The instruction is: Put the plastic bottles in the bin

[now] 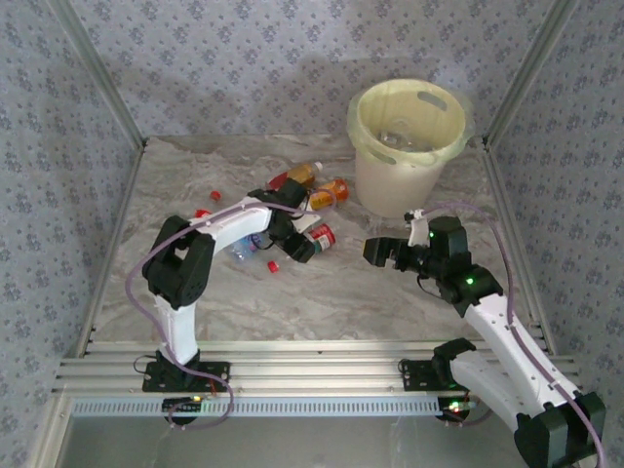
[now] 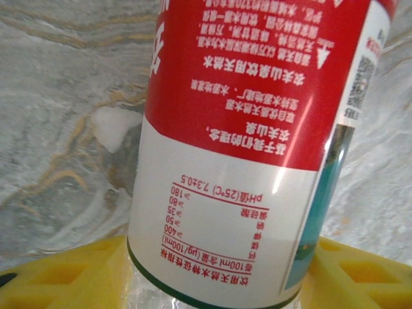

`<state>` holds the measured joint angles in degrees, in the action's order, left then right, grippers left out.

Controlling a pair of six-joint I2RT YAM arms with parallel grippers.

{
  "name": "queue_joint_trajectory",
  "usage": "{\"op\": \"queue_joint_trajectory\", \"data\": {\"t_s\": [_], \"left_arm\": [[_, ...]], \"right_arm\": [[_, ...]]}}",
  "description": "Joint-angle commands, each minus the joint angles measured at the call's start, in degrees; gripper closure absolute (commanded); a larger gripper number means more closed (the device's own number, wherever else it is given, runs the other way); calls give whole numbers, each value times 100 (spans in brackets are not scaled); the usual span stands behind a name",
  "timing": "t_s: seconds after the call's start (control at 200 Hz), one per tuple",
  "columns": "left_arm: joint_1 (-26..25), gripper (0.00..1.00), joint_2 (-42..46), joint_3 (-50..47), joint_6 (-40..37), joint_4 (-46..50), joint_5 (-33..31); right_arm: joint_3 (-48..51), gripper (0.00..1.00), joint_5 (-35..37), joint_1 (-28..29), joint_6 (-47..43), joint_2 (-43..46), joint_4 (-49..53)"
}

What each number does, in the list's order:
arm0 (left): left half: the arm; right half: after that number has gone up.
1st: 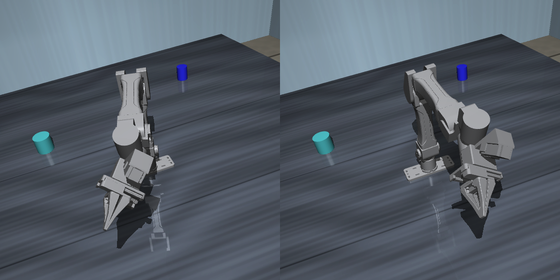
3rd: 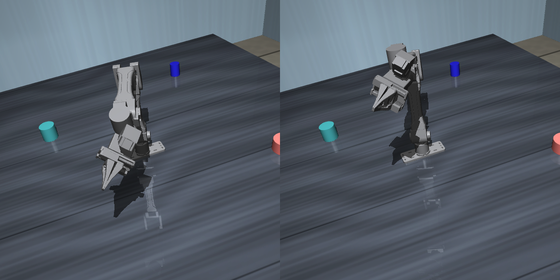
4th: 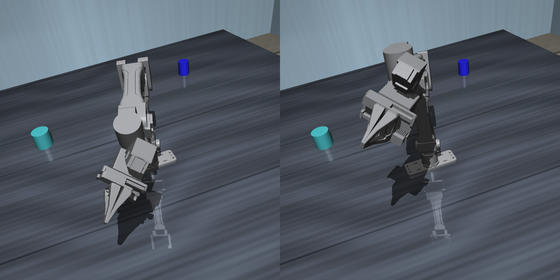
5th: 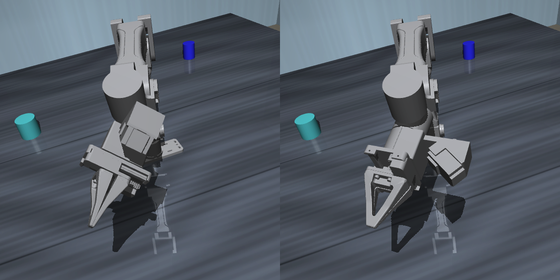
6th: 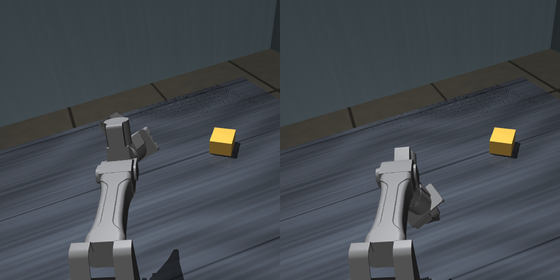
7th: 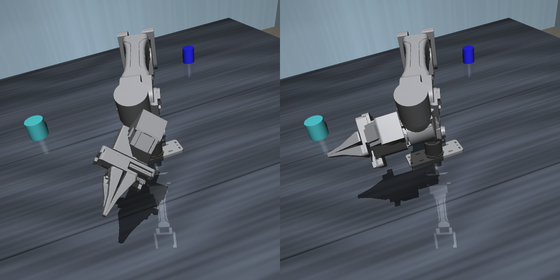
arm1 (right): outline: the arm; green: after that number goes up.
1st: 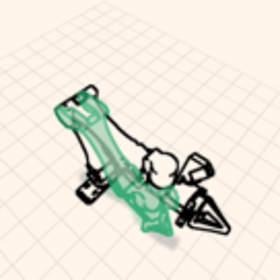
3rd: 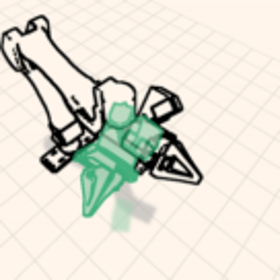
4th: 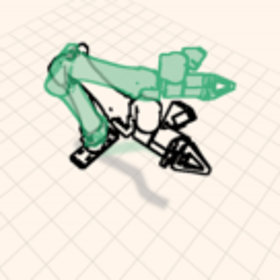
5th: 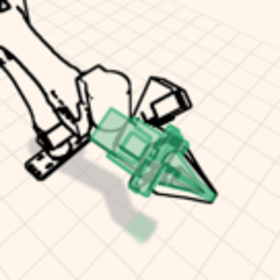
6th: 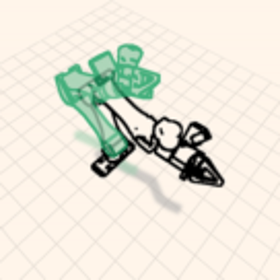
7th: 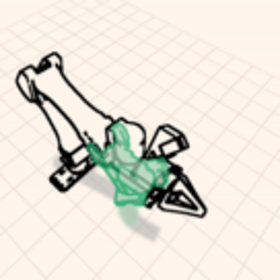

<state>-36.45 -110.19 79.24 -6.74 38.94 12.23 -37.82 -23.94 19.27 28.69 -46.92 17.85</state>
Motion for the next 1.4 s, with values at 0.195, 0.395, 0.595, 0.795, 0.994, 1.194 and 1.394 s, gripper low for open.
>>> {"op": "queue_joint_trajectory", "data": {"t_s": [0.195,0.395,0.595,0.795,0.994,1.194,1.394], "left_arm": [[-32,39,1108,-1051,1930,-1699,1641],[-134,39,1672,-1633,2985,-2835,1971],[-539,39,1931,-1739,3533,-3346,1970],[-815,40,2102,-1796,3661,-3436,1797],[-898,40,2297,-2007,3829,-3692,1807],[-967,40,2321,-2008,3777,-3657,1773],[-970,40,2318,-1998,3794,-3722,1774]], "right_arm": [[353,1,70,33,1670,-275,-1162],[441,2,117,90,2221,-642,-1825],[167,0,245,487,2274,-1275,-2307],[-63,0,443,707,2323,-1818,-2645],[-194,11,453,717,2353,-2092,-2831],[-302,27,461,706,2298,-2129,-2804],[-311,36,438,705,2290,-2085,-2770]]}}
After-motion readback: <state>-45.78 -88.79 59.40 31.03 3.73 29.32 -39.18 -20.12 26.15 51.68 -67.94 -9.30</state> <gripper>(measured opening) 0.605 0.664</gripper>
